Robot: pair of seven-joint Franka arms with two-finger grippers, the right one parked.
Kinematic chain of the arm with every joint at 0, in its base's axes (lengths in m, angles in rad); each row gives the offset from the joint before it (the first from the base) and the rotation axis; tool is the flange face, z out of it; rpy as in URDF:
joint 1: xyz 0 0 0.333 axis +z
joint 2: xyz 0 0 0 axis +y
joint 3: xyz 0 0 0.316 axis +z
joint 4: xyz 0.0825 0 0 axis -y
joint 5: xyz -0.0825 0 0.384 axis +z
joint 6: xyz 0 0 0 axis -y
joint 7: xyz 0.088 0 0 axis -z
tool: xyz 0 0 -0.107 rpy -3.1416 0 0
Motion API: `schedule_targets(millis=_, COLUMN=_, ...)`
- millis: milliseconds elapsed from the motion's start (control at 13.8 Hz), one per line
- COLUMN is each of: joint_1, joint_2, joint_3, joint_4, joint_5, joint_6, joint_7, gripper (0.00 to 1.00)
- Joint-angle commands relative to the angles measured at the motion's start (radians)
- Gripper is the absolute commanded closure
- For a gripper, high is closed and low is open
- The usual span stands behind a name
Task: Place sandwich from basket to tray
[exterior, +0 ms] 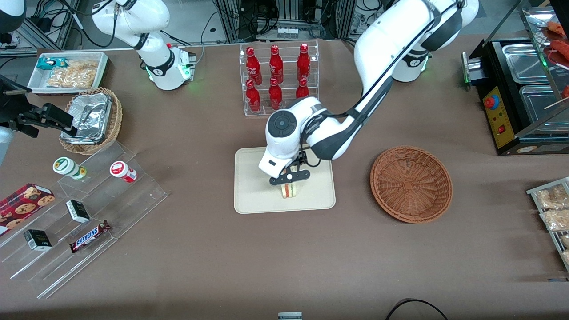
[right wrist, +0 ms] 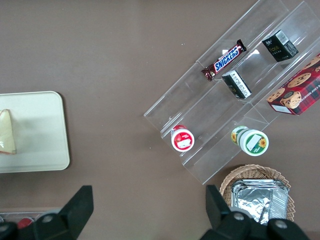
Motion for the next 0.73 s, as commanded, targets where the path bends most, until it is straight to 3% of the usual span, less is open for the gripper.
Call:
schedule_targets(millis=0, joint_1=0.007, joint_2=-0.094, joint_3=0.04, joint_4=-0.028, joint_5=0.017, joint_6=-0.057, joint_7=-0.016, gripper=0.0)
schedule_targets(millis=364, joint_1=0.123, joint_2=-0.229, joint_3=0.044, joint_4=-0.115, joint_5=-0.007, joint_6=-0.198, joint_7=0.035, gripper=0.0)
schedule_targets(millis=655, joint_1=0.252, joint_2=-0.367, joint_3=0.044, joint_4=-0.276, joint_5=-0.055, joint_6=-0.195, joint_7=0.232, gripper=0.0)
